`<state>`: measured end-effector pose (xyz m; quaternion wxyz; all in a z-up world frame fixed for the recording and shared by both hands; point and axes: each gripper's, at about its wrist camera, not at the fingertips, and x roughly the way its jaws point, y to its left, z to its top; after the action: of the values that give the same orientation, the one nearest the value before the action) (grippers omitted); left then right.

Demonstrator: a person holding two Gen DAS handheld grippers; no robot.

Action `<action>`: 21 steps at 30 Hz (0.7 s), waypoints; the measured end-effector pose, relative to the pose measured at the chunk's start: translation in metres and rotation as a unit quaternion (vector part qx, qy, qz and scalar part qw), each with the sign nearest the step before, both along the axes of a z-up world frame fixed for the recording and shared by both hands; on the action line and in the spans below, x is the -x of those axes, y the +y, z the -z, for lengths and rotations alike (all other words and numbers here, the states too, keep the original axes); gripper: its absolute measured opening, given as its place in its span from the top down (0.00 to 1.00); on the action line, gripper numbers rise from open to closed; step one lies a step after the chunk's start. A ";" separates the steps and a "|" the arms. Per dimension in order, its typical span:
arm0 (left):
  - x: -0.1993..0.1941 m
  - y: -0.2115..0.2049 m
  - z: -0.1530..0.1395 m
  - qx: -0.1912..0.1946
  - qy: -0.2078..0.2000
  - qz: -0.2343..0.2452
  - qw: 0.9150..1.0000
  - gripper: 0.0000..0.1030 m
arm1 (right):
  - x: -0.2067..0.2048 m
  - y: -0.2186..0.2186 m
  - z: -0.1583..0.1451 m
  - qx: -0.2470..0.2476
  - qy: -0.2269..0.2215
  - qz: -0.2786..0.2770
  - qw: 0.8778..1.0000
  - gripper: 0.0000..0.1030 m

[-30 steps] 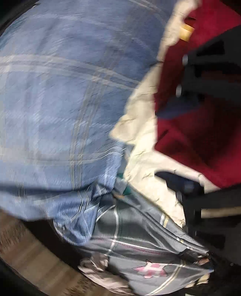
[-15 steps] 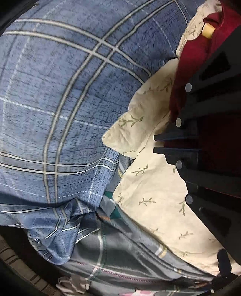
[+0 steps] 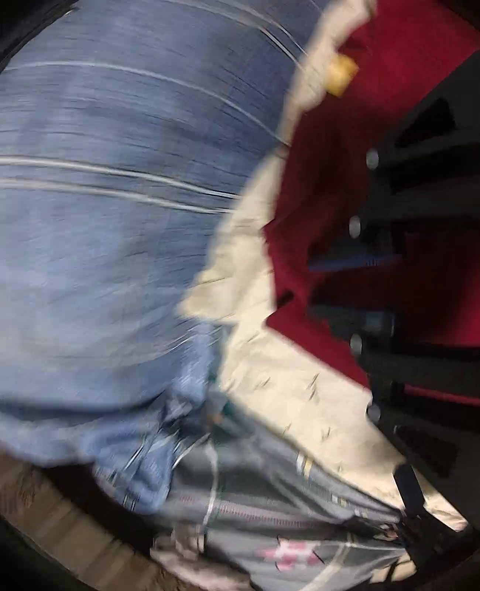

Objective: Fold small clothes

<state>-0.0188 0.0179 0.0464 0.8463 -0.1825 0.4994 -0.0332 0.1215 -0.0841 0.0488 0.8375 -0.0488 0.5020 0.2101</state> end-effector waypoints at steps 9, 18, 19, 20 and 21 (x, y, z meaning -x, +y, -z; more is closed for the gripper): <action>-0.001 -0.001 -0.002 0.002 0.002 0.001 1.000 0.20 | -0.001 0.009 -0.013 -0.008 0.032 0.009 0.999 0.05; 0.001 -0.008 -0.008 0.013 -0.012 0.015 1.000 0.20 | 0.018 0.007 -0.020 0.020 -0.020 0.006 1.000 0.80; 0.000 -0.010 -0.008 0.017 -0.011 0.019 1.000 0.19 | 0.021 0.000 -0.026 0.010 -0.022 0.009 1.000 0.81; -0.001 -0.012 -0.007 0.021 -0.010 0.023 0.999 0.19 | 0.027 -0.012 -0.037 -0.011 -0.033 0.011 0.999 0.82; -0.001 -0.013 -0.006 0.023 -0.010 0.026 0.999 0.19 | 0.030 -0.016 -0.043 -0.021 -0.036 0.011 0.999 0.82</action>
<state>-0.0174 0.0048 0.0527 0.8456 -0.1887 0.4946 -0.0689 0.0920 -0.1006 0.0918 0.8583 -0.0328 0.4673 0.2095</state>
